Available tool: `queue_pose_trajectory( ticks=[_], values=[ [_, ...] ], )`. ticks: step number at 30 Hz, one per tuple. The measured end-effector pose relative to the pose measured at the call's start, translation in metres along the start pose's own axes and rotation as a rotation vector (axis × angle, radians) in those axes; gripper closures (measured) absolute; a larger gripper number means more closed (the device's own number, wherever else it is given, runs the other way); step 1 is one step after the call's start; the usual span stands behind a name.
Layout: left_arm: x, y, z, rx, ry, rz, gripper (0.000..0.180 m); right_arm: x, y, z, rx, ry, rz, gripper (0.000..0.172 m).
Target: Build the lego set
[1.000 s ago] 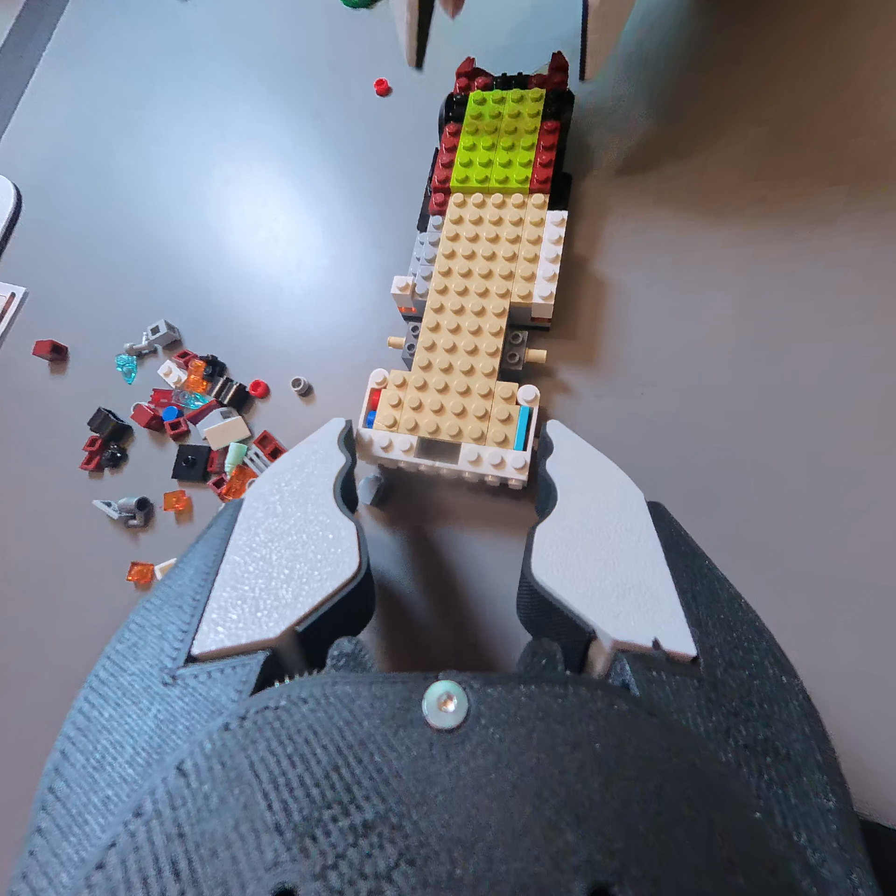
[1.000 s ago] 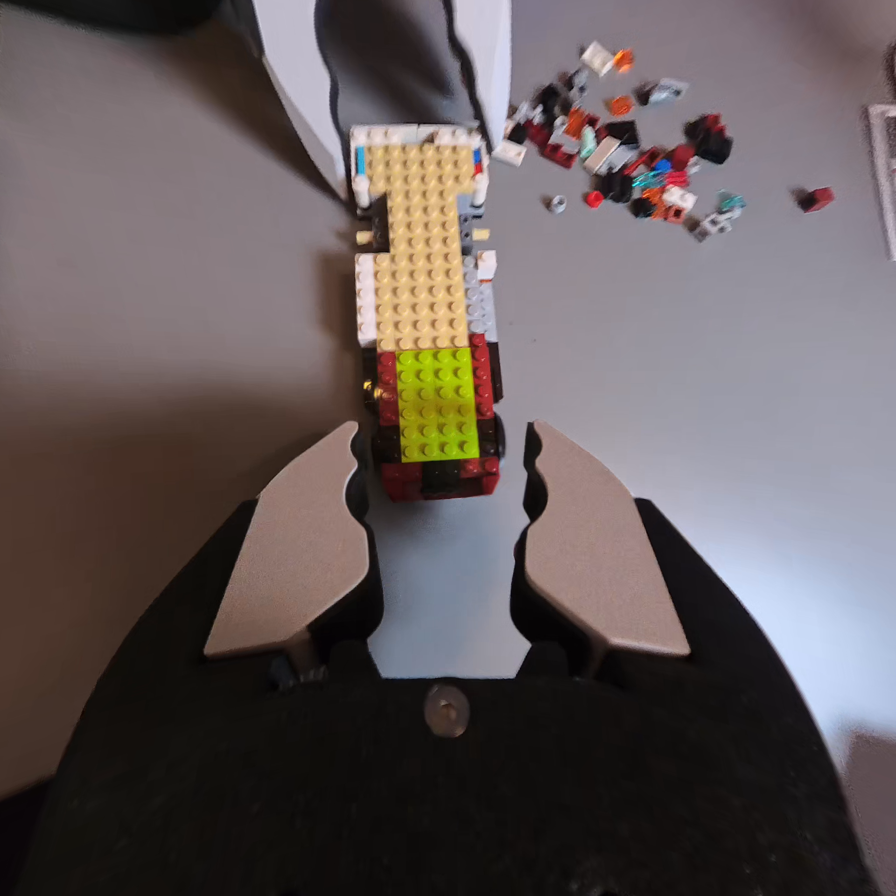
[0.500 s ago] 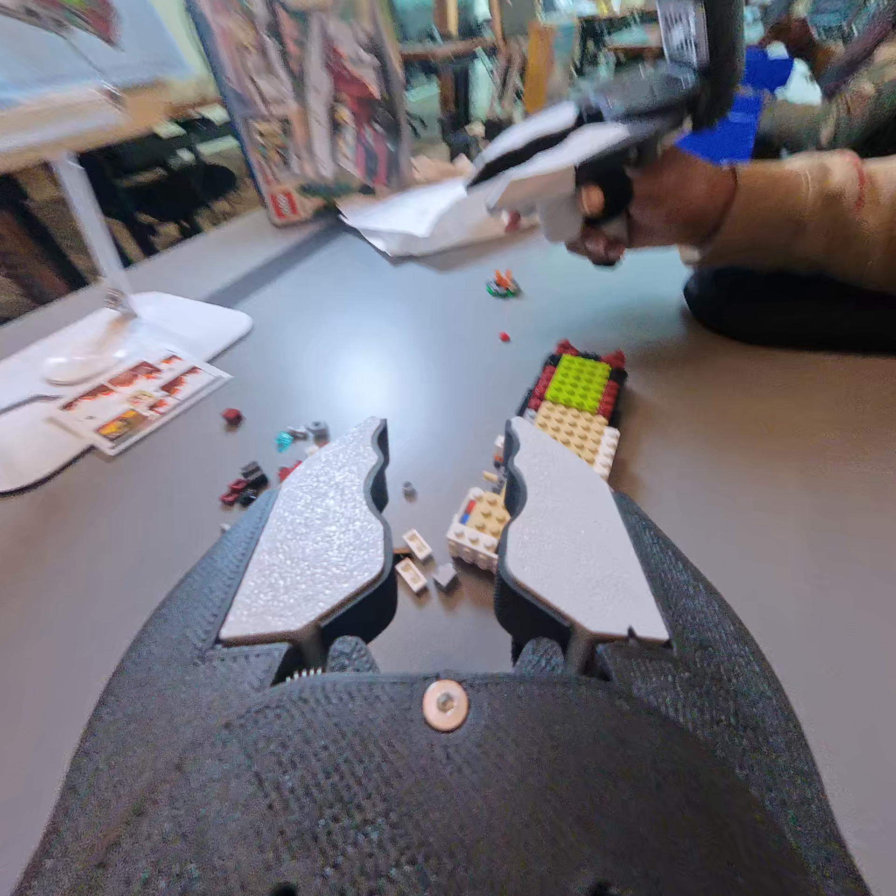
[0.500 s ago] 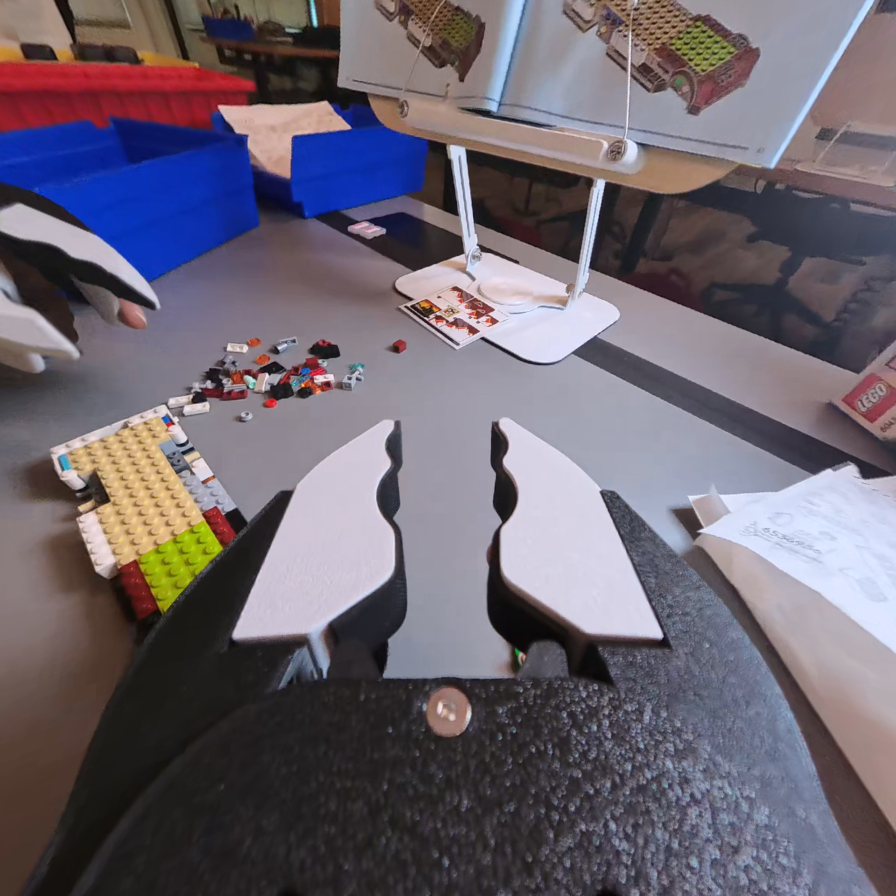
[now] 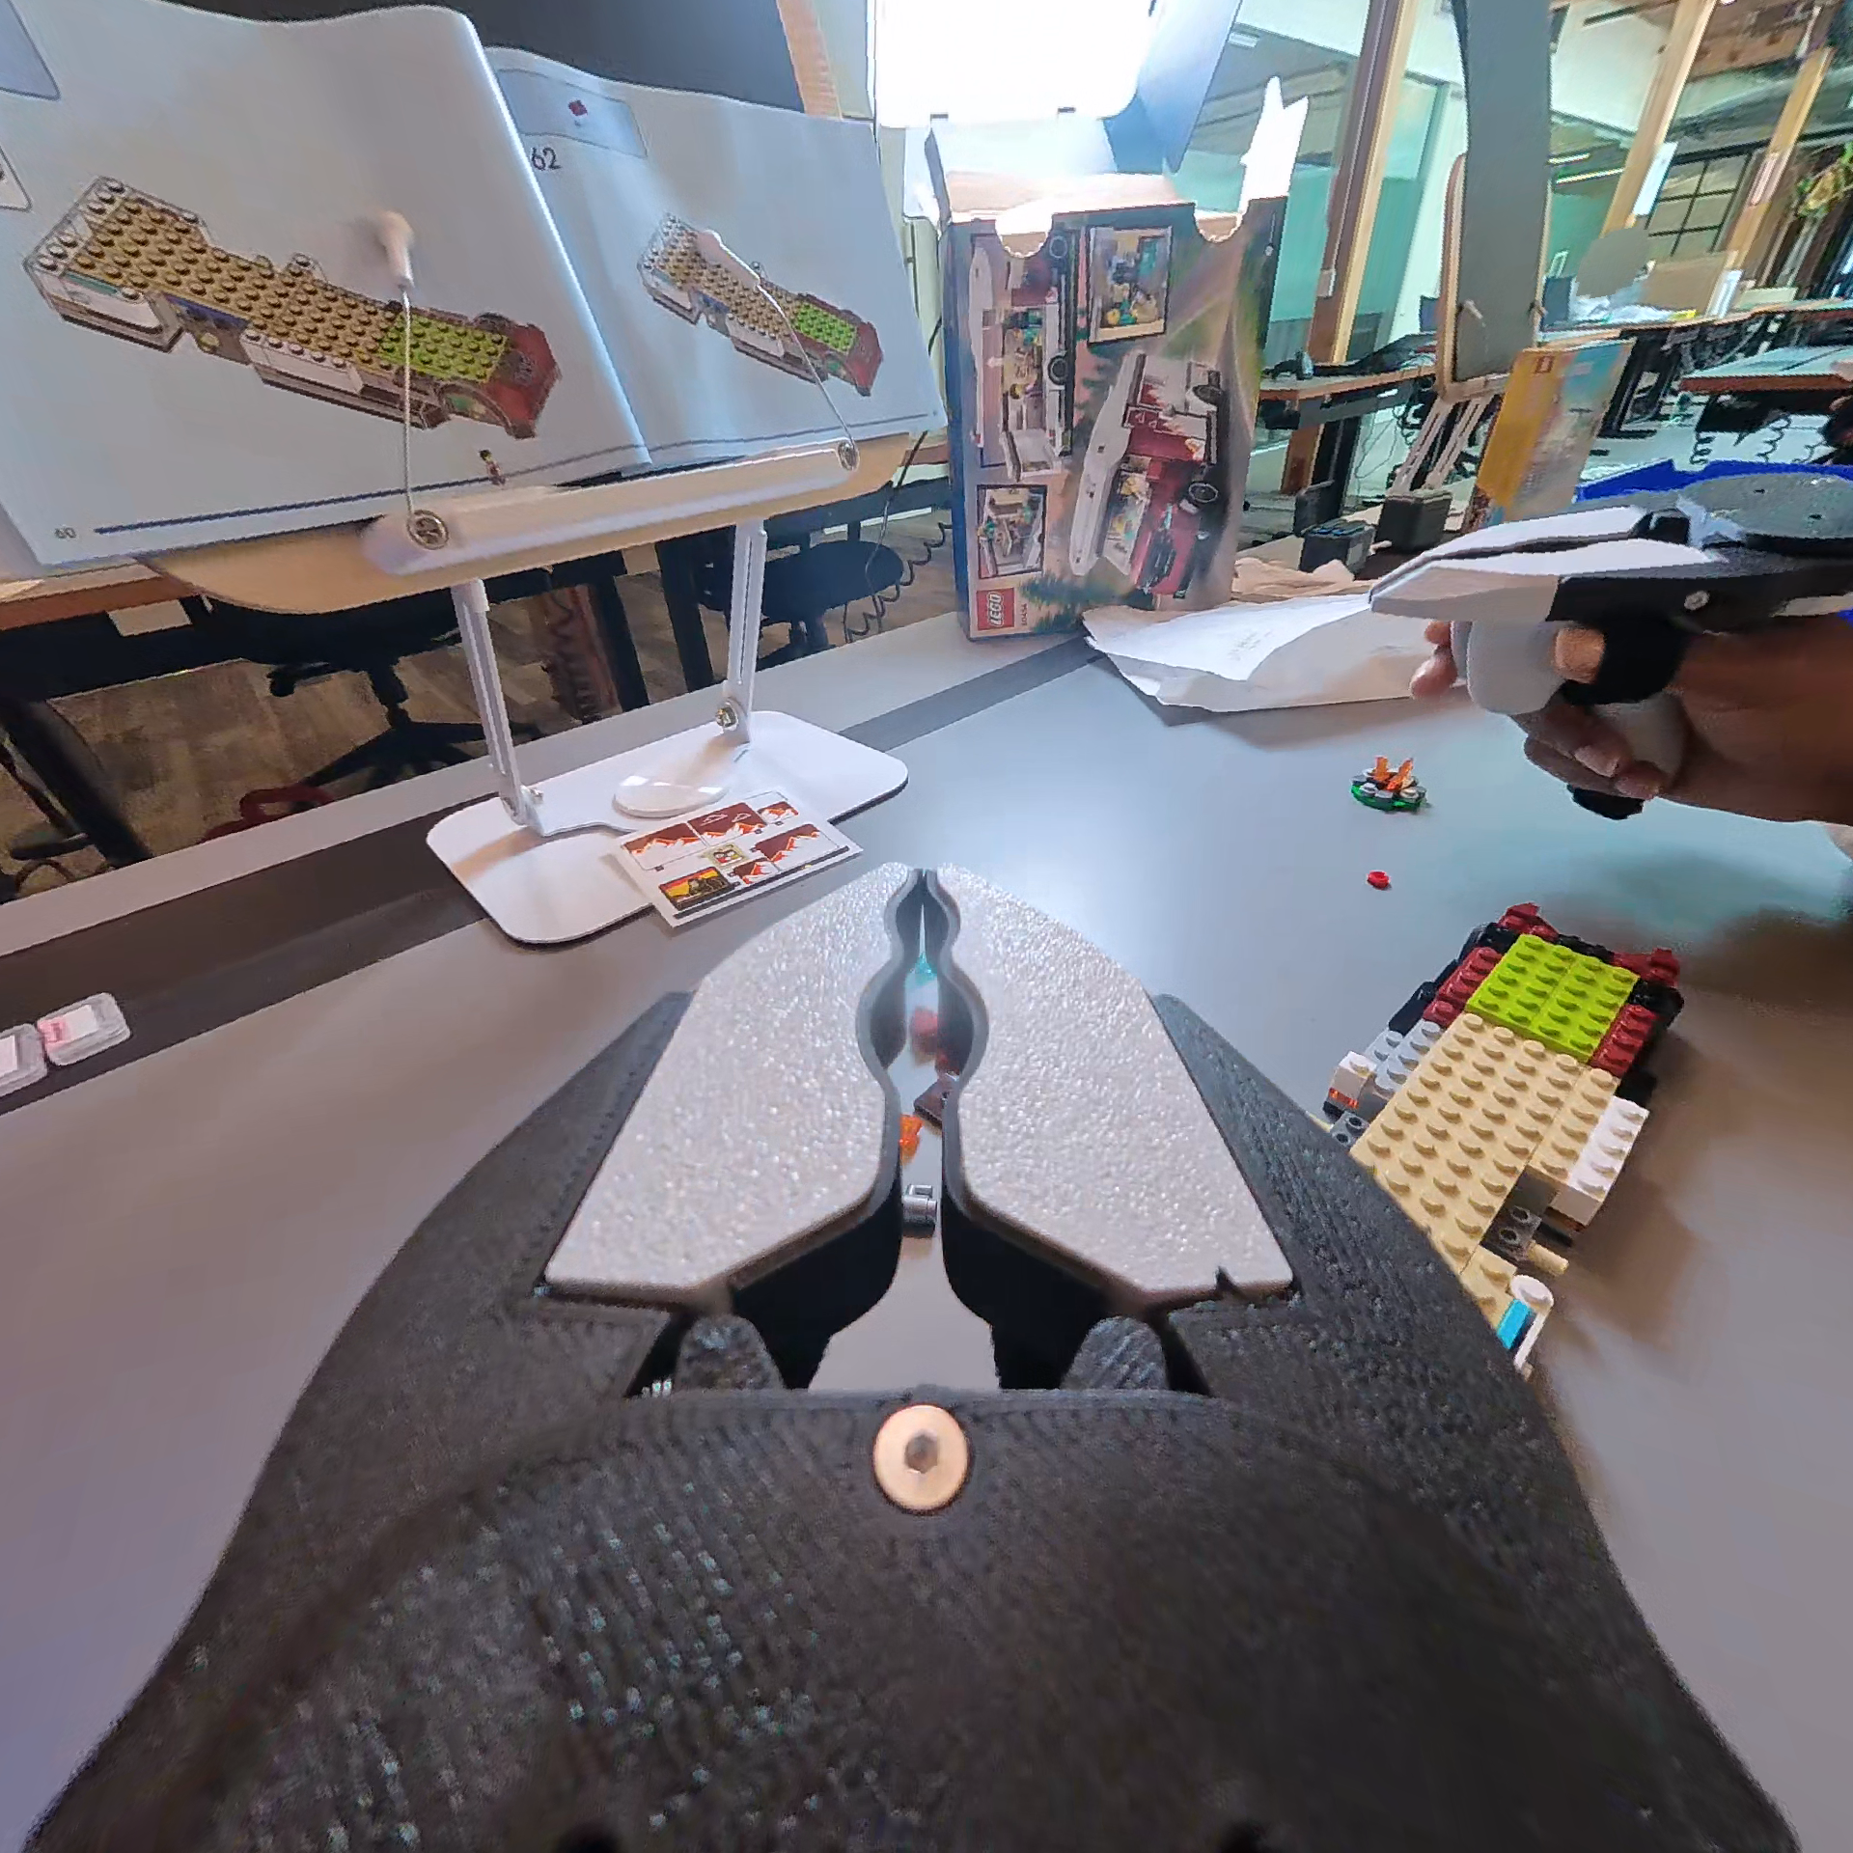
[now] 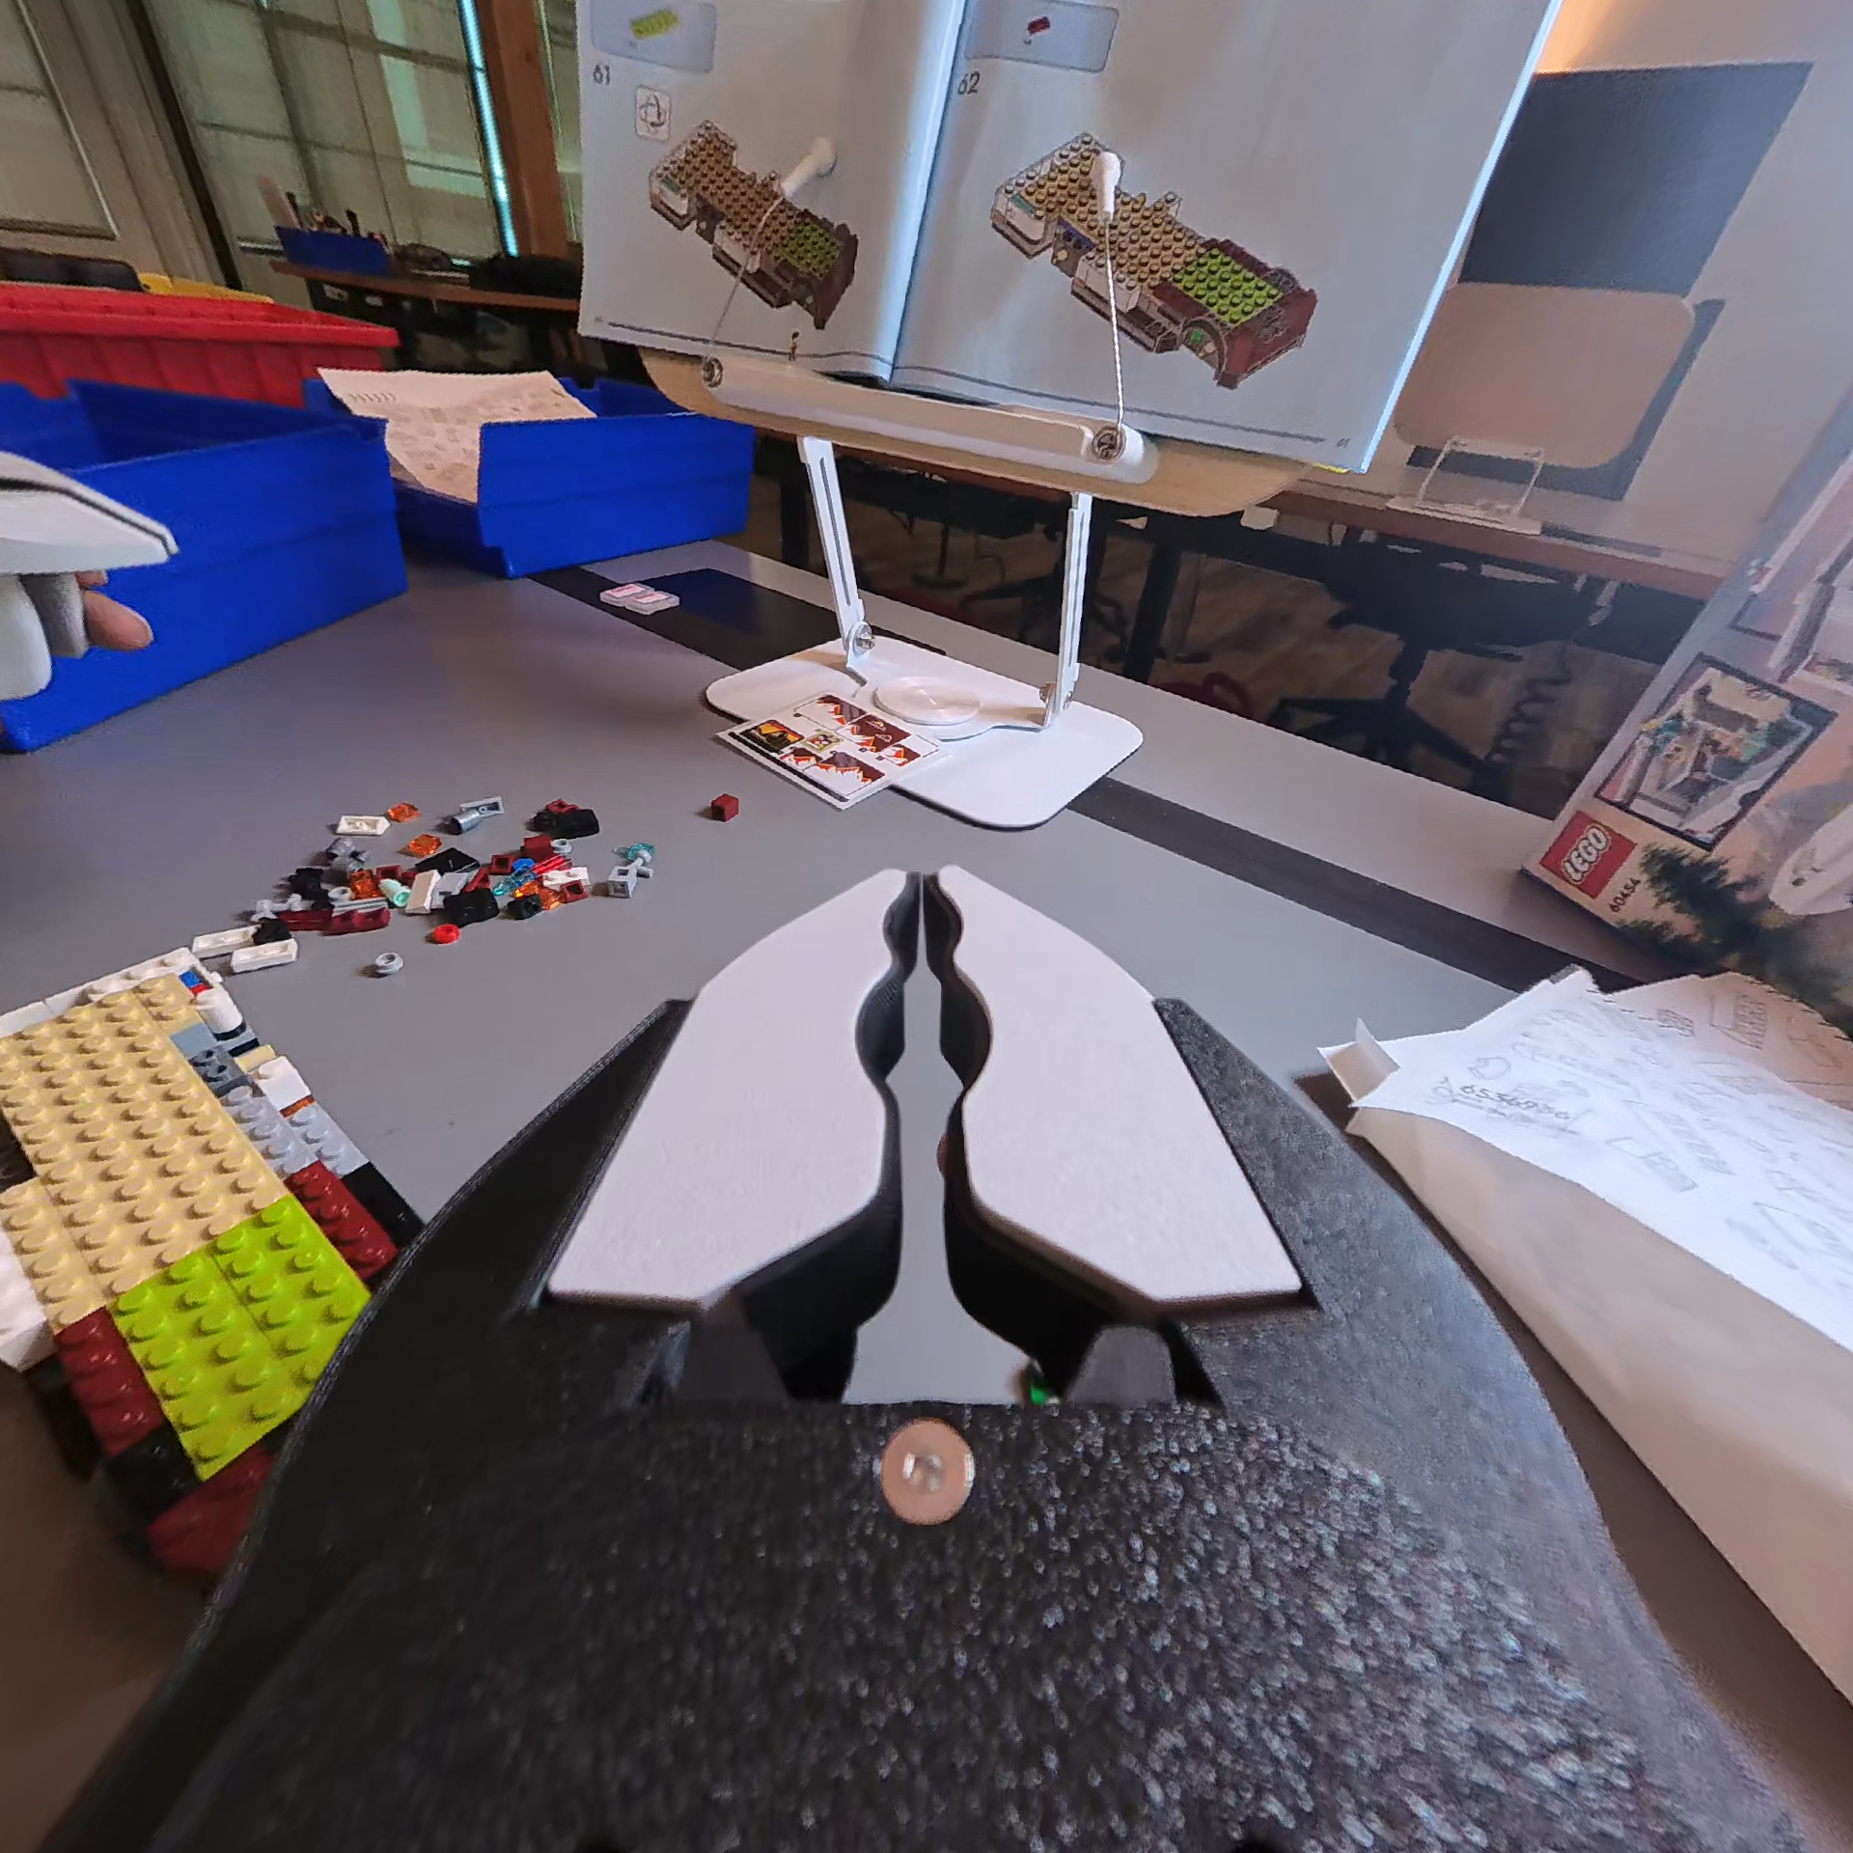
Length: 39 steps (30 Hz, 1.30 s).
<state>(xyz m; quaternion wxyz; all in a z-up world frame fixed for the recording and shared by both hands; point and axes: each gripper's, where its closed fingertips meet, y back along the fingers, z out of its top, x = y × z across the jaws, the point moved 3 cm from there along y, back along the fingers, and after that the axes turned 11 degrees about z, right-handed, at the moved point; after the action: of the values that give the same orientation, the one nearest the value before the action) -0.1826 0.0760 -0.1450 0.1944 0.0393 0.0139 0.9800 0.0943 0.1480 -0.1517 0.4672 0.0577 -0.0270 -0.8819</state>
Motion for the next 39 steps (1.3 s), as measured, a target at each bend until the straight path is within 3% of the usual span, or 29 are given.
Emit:
queue_pose_trajectory(
  ticks=[6, 10, 14, 17, 20, 23, 28, 33, 39],
  values=[
    [0.003, -0.003, -0.001, 0.001, 0.017, 0.005, 0.180, -0.020, -0.031, 0.018, -0.002, 0.092, -0.025, 0.169],
    [0.010, -0.002, 0.000, -0.004, 0.052, 0.006, 0.180, -0.040, -0.079, 0.051, -0.035, 0.176, -0.032, 0.163],
    [0.015, 0.002, 0.003, -0.029, 0.067, 0.031, 0.180, -0.070, -0.138, 0.088, -0.053, 0.224, -0.054, 0.147],
    [0.004, 0.002, 0.001, -0.017, -0.009, 0.023, 0.180, -0.084, -0.172, 0.101, -0.018, 0.289, -0.089, 0.147],
    [-0.010, 0.004, 0.003, -0.023, -0.110, 0.011, 0.180, -0.094, -0.192, 0.090, 0.027, 0.320, -0.153, 0.147],
    [-0.017, 0.004, 0.004, -0.024, -0.171, 0.015, 0.180, -0.098, -0.202, 0.084, 0.021, 0.345, -0.189, 0.146],
    [-0.018, 0.000, -0.007, 0.016, -0.195, 0.021, 0.180, -0.105, -0.217, 0.110, 0.030, 0.366, -0.217, 0.148],
    [-0.020, -0.002, -0.011, 0.039, -0.204, 0.013, 0.180, -0.109, -0.220, 0.117, 0.065, 0.404, -0.186, 0.168],
    [-0.015, -0.007, -0.013, 0.058, -0.185, 0.031, 0.180, -0.136, -0.195, 0.107, -0.038, 0.175, -0.207, 0.165]
  ],
)
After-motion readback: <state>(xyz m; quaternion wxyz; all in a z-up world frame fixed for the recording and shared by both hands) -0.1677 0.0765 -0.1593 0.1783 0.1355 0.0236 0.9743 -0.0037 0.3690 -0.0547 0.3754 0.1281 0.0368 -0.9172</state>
